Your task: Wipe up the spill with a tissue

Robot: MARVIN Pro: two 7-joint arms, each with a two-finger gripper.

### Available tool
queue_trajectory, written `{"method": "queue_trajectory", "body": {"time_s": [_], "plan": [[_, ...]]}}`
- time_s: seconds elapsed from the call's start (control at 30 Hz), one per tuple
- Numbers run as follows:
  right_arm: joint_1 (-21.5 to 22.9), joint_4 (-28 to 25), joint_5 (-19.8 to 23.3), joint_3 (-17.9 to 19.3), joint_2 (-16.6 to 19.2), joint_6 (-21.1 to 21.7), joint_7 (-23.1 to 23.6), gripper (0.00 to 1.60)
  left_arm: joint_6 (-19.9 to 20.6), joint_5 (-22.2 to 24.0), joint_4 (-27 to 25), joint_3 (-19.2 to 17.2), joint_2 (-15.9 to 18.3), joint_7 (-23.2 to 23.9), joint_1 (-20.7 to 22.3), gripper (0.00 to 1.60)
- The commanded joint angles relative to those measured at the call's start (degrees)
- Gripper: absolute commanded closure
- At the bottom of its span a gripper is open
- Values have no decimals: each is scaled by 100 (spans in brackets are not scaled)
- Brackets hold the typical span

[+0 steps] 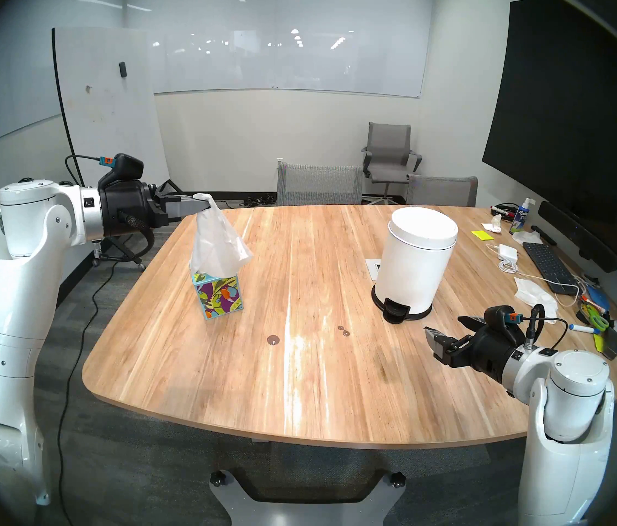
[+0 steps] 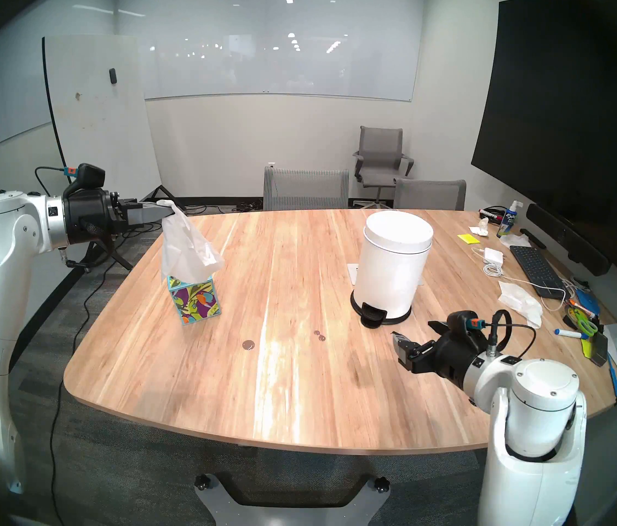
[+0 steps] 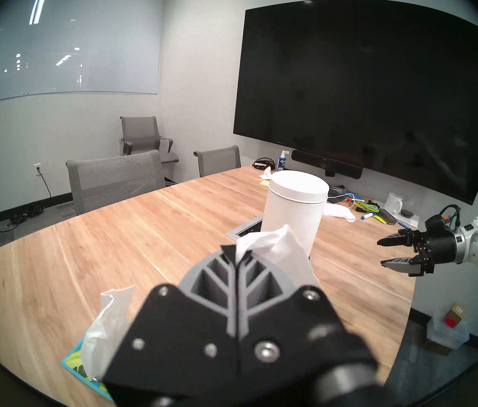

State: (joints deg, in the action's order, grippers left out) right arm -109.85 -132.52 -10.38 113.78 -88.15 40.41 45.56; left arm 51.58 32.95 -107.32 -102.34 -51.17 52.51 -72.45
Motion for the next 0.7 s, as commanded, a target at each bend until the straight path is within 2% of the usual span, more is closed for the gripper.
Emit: {"method": "queue_trajectory", "body": {"time_s": [0.0,0.67], "plan": [[7,-103,4,13,3,-4,0,0,-100,-88,-275,75,-118,-73,-333,160],[6,-105,4,13,3,-2,0,0,-570,-586,-59,656,-354,-384,-650,160]]}}
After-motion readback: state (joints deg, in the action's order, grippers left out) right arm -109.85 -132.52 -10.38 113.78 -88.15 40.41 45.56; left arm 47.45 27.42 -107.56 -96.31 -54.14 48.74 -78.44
